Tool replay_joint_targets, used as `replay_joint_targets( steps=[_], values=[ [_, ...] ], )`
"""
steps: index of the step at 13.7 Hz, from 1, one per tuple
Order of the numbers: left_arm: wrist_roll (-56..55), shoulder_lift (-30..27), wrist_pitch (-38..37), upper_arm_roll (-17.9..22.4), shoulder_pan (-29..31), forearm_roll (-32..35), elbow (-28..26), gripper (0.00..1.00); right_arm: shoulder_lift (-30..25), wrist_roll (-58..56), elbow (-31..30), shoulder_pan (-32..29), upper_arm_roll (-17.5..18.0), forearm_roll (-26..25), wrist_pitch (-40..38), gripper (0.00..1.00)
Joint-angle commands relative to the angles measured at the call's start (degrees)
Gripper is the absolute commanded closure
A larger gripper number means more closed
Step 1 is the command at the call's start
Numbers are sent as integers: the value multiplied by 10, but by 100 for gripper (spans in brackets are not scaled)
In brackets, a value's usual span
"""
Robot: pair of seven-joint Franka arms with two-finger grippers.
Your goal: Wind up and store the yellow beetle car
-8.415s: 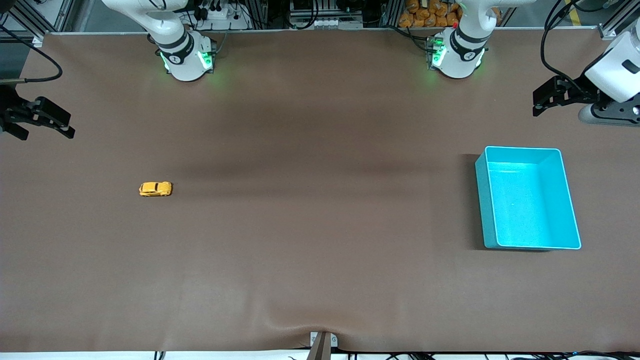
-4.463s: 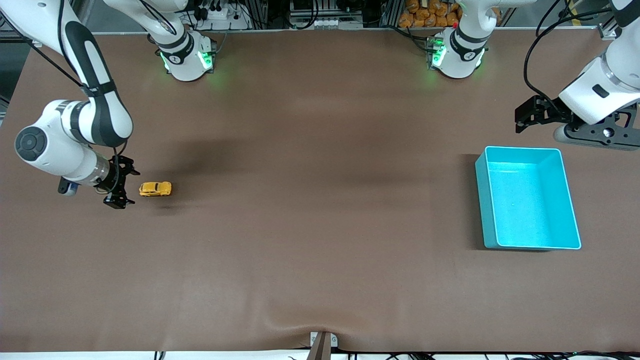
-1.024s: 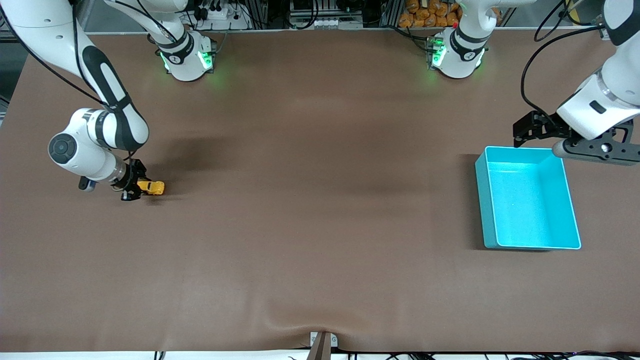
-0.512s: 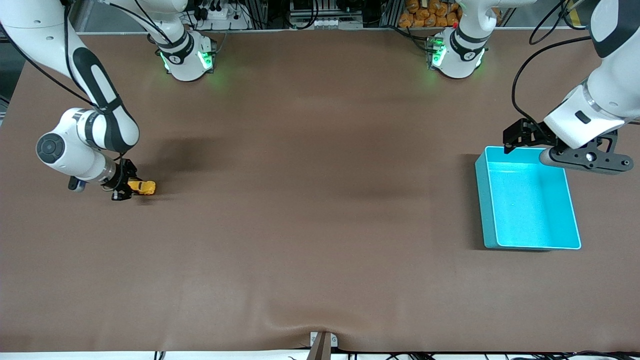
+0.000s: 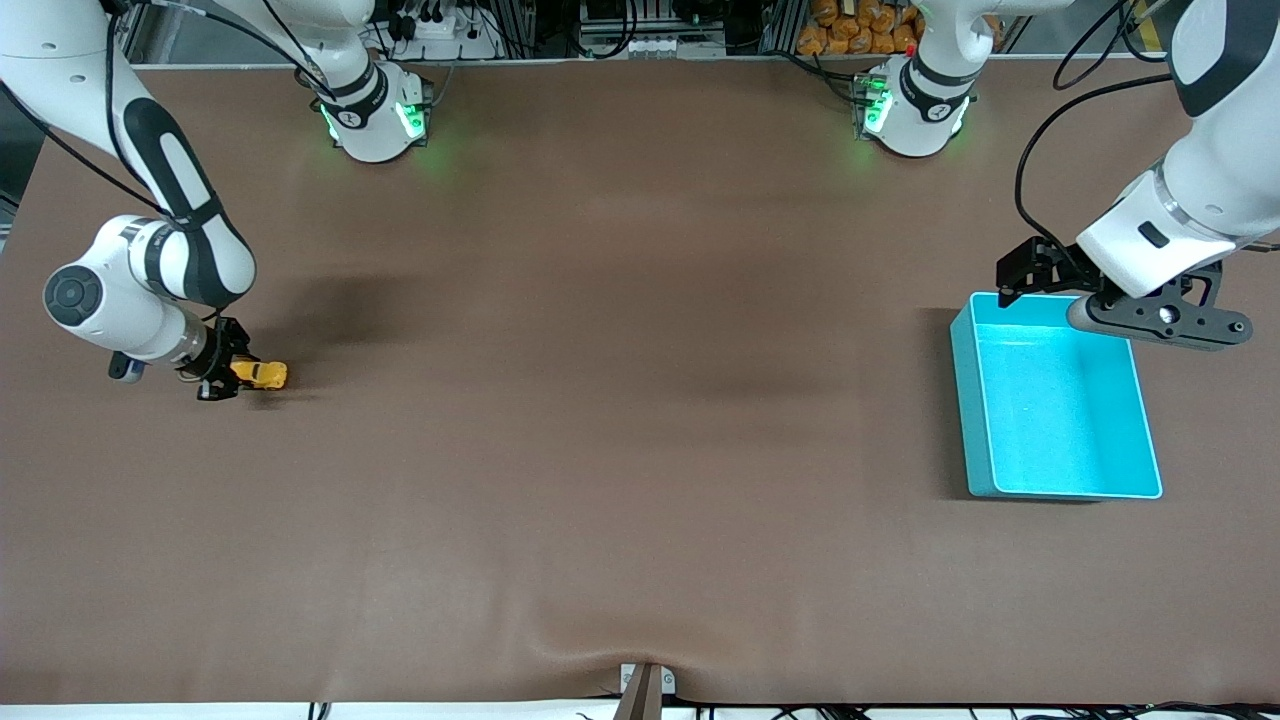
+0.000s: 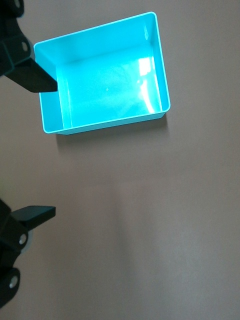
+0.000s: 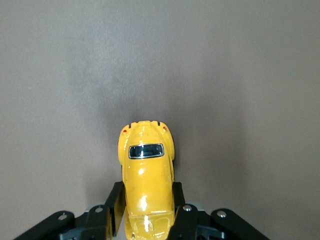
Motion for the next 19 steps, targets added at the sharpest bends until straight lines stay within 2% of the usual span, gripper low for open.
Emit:
replay_joint_targets(
  steps=[1, 8, 9, 10, 11, 12, 14, 17, 19],
  values=[
    [-4, 2, 3, 2, 8, -10, 0, 0, 35, -25, 10, -34, 6, -19, 15, 93],
    [-17, 2, 5, 4, 10, -10, 0, 0, 41, -41, 16, -49, 6, -19, 26, 91],
    [-19, 2, 5, 5, 11, -10, 0, 0, 41, -41, 18, -48, 6, -19, 22, 82],
    [-24, 2, 4, 5, 14, -10, 0, 0, 41, -41, 19, -48, 6, -19, 21, 65],
    [-29, 2, 4, 5, 14, -10, 0, 0, 41, -41, 20, -47, 6, -19, 21, 43],
    [-32, 2, 4, 5, 14, -10, -1, 0, 40, -38, 24, -48, 6, -18, 20, 0],
    [-35, 2, 1, 5, 14, -10, -2, 0, 20, -36, 44, -48, 7, -17, -27, 0],
    [-36, 2, 0, 5, 14, -10, -2, 0, -9, -35, 156, -42, 13, -11, -236, 0],
    [-37, 2, 0, 5, 13, -10, -3, 0, -19, -34, 216, -36, 23, 0, -325, 0]
  ],
)
